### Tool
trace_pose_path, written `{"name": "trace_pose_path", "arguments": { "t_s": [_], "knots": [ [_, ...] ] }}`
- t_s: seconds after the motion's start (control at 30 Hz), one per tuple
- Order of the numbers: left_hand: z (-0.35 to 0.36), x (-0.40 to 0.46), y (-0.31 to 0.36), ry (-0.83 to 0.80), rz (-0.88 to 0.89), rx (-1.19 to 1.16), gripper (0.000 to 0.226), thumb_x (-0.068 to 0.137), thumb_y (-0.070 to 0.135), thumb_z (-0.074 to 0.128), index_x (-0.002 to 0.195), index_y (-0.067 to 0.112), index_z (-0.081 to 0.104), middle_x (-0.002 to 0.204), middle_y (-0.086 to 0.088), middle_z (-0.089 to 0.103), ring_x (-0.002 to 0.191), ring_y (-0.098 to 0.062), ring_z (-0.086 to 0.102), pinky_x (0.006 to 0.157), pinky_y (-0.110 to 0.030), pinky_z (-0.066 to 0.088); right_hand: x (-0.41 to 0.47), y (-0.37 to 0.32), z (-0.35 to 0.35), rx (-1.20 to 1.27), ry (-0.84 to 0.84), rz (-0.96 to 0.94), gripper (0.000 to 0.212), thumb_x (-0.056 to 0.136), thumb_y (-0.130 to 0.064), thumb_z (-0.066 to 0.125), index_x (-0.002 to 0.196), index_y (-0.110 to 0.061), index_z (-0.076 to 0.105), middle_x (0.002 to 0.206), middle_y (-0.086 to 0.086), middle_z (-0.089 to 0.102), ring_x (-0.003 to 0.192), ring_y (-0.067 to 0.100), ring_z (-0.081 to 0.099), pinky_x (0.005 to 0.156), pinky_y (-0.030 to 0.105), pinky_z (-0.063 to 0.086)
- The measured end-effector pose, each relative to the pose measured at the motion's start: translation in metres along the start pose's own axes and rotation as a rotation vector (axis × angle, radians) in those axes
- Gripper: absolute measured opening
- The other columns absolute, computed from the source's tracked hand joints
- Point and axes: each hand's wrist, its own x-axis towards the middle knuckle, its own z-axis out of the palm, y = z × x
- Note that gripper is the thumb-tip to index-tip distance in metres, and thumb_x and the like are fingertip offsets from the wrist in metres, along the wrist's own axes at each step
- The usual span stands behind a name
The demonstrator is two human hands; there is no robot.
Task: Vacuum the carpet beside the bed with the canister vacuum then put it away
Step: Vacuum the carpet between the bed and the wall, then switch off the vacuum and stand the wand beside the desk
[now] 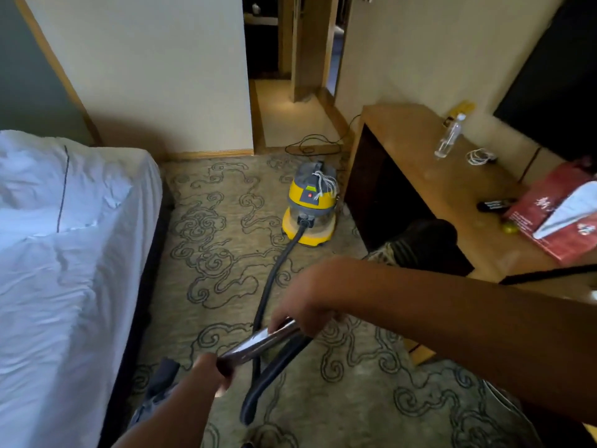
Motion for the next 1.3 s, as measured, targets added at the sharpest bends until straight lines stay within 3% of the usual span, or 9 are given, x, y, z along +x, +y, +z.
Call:
{"name": "trace_pose_path", "arguments": {
  "t_s": [0.13, 0.27, 0.5, 0.7, 0.77, 0.9, 1.03, 1.2, 1.3],
  "knots": [
    [0.039, 0.011, 0.060, -0.058, 0.023, 0.080, 0.028, 0.106, 0.024, 0.041, 0.128, 0.011, 0.054, 0.095, -0.011, 0.060, 0.063, -0.023, 0.057, 0.031, -0.024, 0.047, 0.007, 0.031, -0.038, 0.066, 0.060, 0.058, 0.068, 0.101, -0.005, 0.055, 0.159, -0.026, 0.028, 0.146, 0.009, 0.051, 0.062, 0.014, 0.042, 0.035, 0.010, 0.039],
    [0.089, 0.011, 0.107, -0.136, 0.093, 0.222, 0.015, 0.105, 0.021, 0.044, 0.110, 0.008, 0.047, 0.084, -0.010, 0.051, 0.063, -0.020, 0.052, 0.025, -0.027, 0.044, 0.014, 0.076, -0.049, 0.244, 0.090, 0.157, 0.060, 0.097, -0.007, 0.052, 0.151, -0.029, 0.037, 0.099, 0.006, 0.057, 0.065, 0.020, 0.062, 0.051, 0.029, 0.053],
    [0.200, 0.010, 0.172, -0.257, 0.217, 0.237, 0.024, 0.106, 0.021, 0.044, 0.084, 0.012, 0.041, 0.085, -0.008, 0.046, 0.062, -0.018, 0.048, 0.043, -0.023, 0.055, 0.040, 0.166, -0.043, 0.459, 0.126, 0.254, 0.066, 0.097, -0.014, 0.053, 0.153, -0.037, 0.027, 0.094, 0.011, 0.062, 0.079, 0.034, 0.072, 0.077, 0.049, 0.062],
    [0.295, 0.005, 0.218, -0.315, 0.274, -0.022, 0.013, 0.099, 0.029, 0.061, 0.096, 0.019, 0.053, 0.083, -0.002, 0.056, 0.069, -0.015, 0.055, 0.032, -0.029, 0.052, 0.080, 0.252, -0.060, 0.640, 0.238, 0.242, 0.066, 0.097, -0.014, 0.056, 0.155, -0.031, 0.030, 0.131, 0.014, 0.057, 0.097, 0.037, 0.069, 0.086, 0.053, 0.059],
    [0.335, 0.002, 0.235, -0.418, 0.252, -0.108, 0.016, 0.103, 0.026, 0.054, 0.114, 0.018, 0.047, 0.089, -0.006, 0.057, 0.075, -0.020, 0.059, 0.042, -0.036, 0.058, 0.094, 0.285, -0.069, 0.691, 0.244, 0.236, 0.066, 0.099, -0.014, 0.056, 0.156, -0.031, 0.027, 0.134, 0.015, 0.054, 0.098, 0.038, 0.069, 0.086, 0.052, 0.059],
    [0.395, 0.004, 0.277, -0.454, 0.254, -0.150, 0.015, 0.106, 0.019, 0.047, 0.119, 0.015, 0.040, 0.095, -0.009, 0.056, 0.082, -0.024, 0.060, 0.099, -0.042, 0.056, 0.121, 0.337, -0.091, 0.722, 0.293, 0.227, 0.066, 0.102, -0.016, 0.053, 0.158, -0.030, 0.023, 0.124, 0.016, 0.058, 0.068, 0.024, 0.063, 0.059, 0.034, 0.055],
    [0.444, 0.025, 0.333, -0.376, 0.252, -0.085, 0.018, 0.102, 0.015, 0.052, 0.115, 0.020, 0.041, 0.080, -0.001, 0.053, 0.065, -0.015, 0.055, 0.073, -0.025, 0.054, 0.156, 0.376, -0.121, 0.749, 0.315, 0.240, 0.066, 0.101, -0.012, 0.051, 0.158, -0.029, 0.022, 0.081, 0.001, 0.048, 0.064, 0.026, 0.061, 0.049, 0.029, 0.044],
    [0.493, 0.057, 0.392, -0.376, 0.203, -0.022, 0.021, 0.102, 0.014, 0.053, 0.086, 0.020, 0.041, 0.056, 0.006, 0.047, 0.049, -0.008, 0.046, 0.041, -0.019, 0.045, 0.209, 0.418, -0.161, 0.770, 0.315, 0.262, 0.069, 0.099, -0.009, 0.052, 0.159, -0.028, 0.023, 0.114, 0.015, 0.059, 0.075, 0.032, 0.065, 0.056, 0.032, 0.046],
    [0.516, 0.071, 0.429, -0.325, 0.216, 0.111, 0.034, 0.098, 0.012, 0.049, 0.068, 0.020, 0.037, 0.035, 0.005, 0.044, 0.048, -0.008, 0.045, 0.041, -0.020, 0.041, 0.243, 0.435, -0.189, 0.807, 0.333, 0.271, 0.069, 0.098, -0.011, 0.055, 0.158, -0.026, 0.025, 0.132, 0.020, 0.058, 0.081, 0.035, 0.066, 0.058, 0.031, 0.046]
  ]
}}
